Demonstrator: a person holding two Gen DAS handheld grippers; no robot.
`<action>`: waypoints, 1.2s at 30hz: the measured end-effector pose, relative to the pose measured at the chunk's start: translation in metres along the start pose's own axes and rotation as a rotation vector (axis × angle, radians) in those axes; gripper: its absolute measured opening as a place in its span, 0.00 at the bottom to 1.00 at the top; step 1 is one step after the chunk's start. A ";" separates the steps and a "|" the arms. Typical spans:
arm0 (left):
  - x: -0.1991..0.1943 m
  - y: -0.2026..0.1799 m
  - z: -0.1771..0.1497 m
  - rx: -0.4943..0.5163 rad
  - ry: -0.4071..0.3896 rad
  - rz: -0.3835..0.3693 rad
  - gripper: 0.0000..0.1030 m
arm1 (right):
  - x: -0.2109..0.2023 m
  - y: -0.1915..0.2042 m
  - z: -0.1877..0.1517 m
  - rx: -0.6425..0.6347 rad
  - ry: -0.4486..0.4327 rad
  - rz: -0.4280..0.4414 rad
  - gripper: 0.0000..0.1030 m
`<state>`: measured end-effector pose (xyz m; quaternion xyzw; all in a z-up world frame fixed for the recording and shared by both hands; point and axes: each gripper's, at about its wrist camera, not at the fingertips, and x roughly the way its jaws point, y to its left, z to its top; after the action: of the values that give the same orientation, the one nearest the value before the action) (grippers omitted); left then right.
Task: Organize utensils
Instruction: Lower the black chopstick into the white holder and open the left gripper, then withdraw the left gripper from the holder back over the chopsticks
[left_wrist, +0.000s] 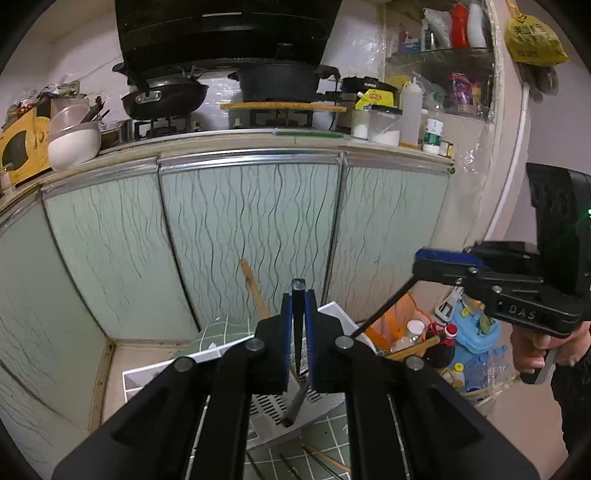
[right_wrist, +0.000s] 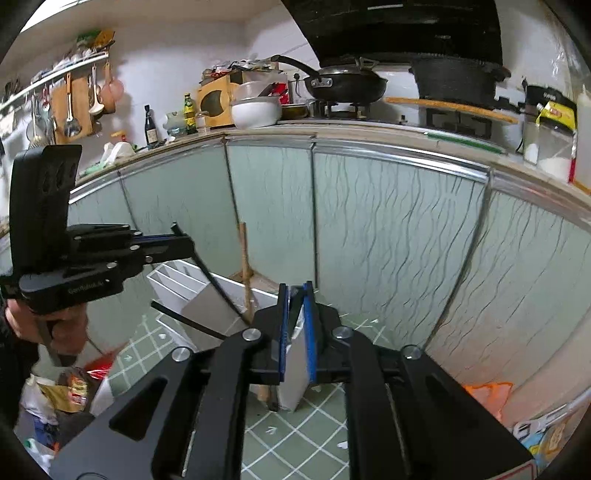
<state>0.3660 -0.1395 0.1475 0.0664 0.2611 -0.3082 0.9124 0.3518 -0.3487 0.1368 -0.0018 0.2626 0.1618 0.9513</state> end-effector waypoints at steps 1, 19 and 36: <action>-0.001 0.000 -0.001 0.003 -0.001 -0.002 0.16 | -0.001 0.000 -0.001 0.000 -0.002 -0.003 0.43; -0.055 0.003 -0.026 -0.007 -0.062 0.148 0.96 | -0.044 0.002 -0.034 -0.013 -0.038 -0.048 0.93; -0.113 -0.022 -0.067 -0.042 -0.076 0.292 0.96 | -0.093 0.040 -0.077 0.004 -0.037 -0.119 0.93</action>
<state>0.2473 -0.0789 0.1498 0.0726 0.2205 -0.1690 0.9579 0.2261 -0.3460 0.1200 -0.0126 0.2445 0.1044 0.9639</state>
